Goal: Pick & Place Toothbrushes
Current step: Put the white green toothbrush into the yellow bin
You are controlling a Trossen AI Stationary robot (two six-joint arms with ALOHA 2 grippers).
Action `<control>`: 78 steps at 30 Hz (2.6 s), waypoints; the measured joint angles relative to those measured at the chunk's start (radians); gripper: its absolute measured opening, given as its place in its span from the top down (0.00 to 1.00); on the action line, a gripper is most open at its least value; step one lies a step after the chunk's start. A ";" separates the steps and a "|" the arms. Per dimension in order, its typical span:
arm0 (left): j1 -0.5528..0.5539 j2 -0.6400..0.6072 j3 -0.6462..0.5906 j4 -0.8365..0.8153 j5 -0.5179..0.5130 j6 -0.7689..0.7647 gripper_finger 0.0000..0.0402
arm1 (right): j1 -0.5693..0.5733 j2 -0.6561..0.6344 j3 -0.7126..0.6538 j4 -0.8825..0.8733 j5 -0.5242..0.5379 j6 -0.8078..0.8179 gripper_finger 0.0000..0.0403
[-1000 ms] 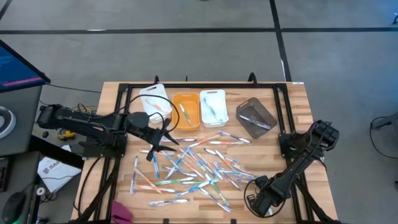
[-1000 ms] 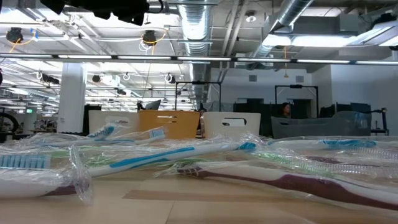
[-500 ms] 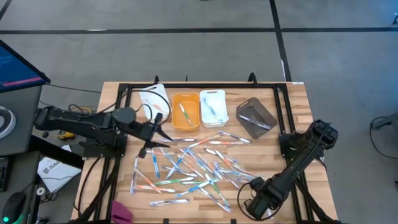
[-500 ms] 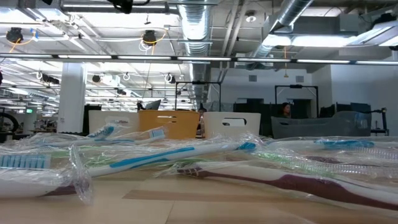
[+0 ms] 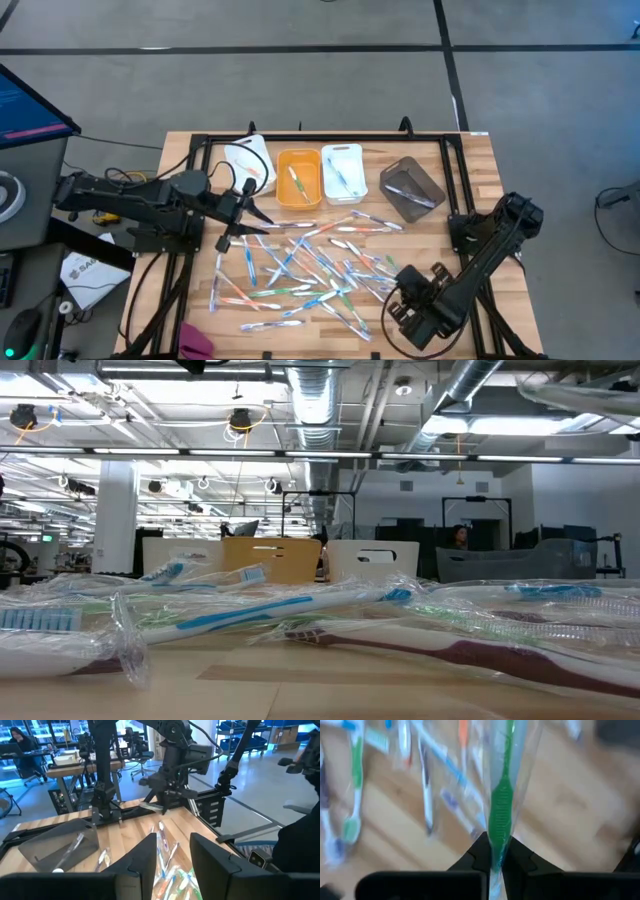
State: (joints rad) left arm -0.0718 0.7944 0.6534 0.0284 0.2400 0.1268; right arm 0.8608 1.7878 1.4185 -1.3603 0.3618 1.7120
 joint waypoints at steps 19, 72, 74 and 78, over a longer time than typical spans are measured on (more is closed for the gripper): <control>0.000 0.066 0.001 0.090 0.000 -0.026 0.72 | -0.055 0.000 0.000 -0.199 0.469 -0.335 0.96; -0.114 0.505 -0.113 0.699 -0.135 0.138 0.48 | -0.386 0.000 0.000 0.979 0.362 -1.738 0.96; -0.115 0.505 -0.113 0.702 -0.135 0.131 0.43 | -0.391 0.000 0.000 0.980 0.348 -1.737 0.96; -0.124 0.505 -0.113 0.710 -0.136 0.119 0.35 | -0.402 0.000 0.000 0.980 0.345 -1.737 0.94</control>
State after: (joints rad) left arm -0.1955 1.2995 0.5404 0.7387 0.1043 0.2455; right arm 0.4592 1.7878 1.4181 -0.3801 0.7067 -0.0254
